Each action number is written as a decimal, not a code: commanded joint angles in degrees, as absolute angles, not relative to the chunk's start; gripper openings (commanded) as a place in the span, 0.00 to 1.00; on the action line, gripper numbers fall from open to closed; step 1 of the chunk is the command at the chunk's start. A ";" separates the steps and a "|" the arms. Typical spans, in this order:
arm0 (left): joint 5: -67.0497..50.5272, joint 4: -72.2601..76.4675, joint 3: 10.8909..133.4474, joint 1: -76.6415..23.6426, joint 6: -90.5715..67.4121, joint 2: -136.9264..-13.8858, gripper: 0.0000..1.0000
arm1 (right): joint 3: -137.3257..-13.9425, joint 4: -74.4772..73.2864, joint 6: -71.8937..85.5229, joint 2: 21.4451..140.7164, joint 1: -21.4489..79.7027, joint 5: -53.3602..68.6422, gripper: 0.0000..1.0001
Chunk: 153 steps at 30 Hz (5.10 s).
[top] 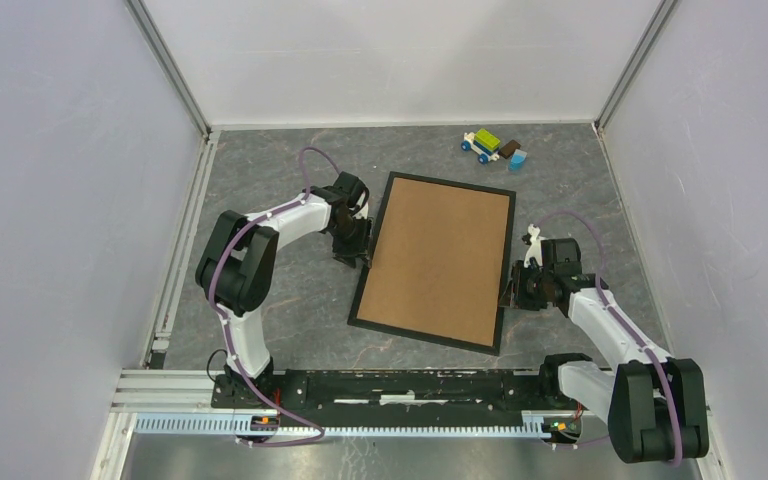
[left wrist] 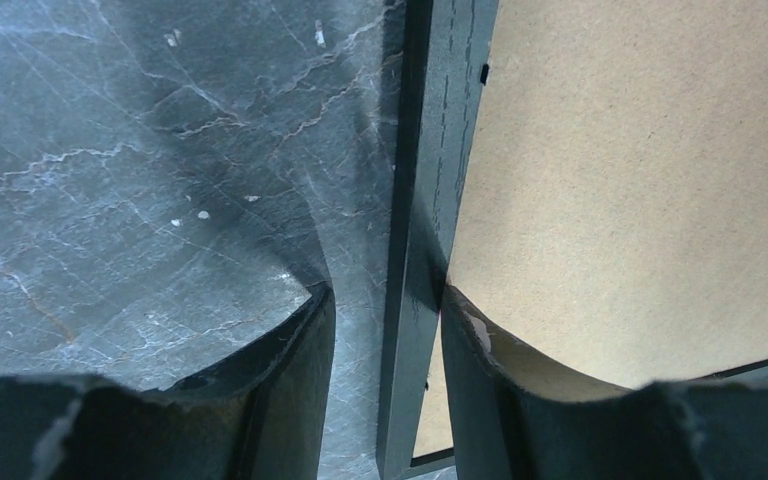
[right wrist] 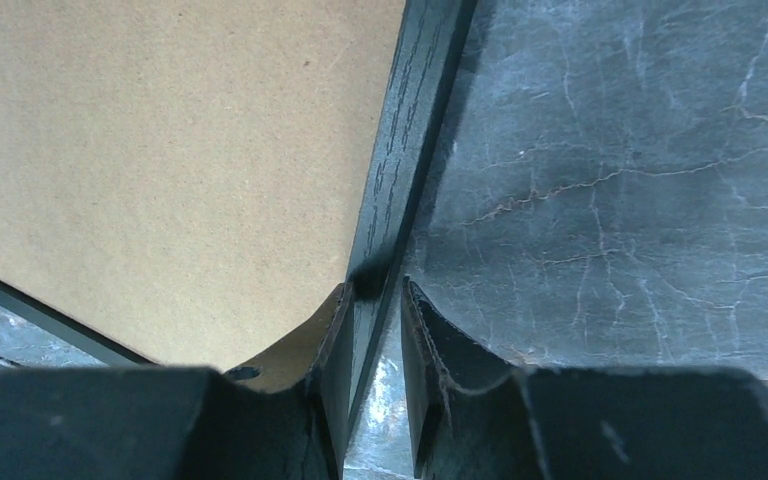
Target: Put the photo into the frame
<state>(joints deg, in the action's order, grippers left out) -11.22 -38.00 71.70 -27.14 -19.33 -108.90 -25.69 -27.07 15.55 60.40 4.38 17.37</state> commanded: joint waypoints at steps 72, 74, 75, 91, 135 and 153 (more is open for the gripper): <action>-11.27 -38.11 66.71 -29.03 -16.70 -110.90 0.45 | -32.78 -28.69 17.42 68.30 12.43 4.89 0.29; -11.28 -38.11 66.71 -29.02 -16.62 -110.83 0.45 | -32.78 -28.30 17.34 69.05 12.54 5.03 0.29; -11.30 -38.09 66.71 -29.00 -16.61 -110.85 0.45 | -32.83 -28.18 17.27 69.27 12.42 4.75 0.29; -11.38 -38.20 66.87 -29.01 -16.44 -111.18 0.44 | -35.53 -30.26 16.14 69.06 11.16 6.07 0.31; -9.68 -39.53 67.32 -29.36 -15.29 -111.90 0.42 | -51.39 -30.37 11.34 78.05 9.51 6.67 0.51; -11.53 -39.47 67.62 -29.58 -15.29 -112.24 0.42 | -59.72 -24.96 10.84 94.84 4.70 7.82 0.32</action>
<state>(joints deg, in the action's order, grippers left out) -12.53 -37.10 69.93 -27.62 -18.96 -107.87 -55.99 -27.44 10.83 92.51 5.32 7.40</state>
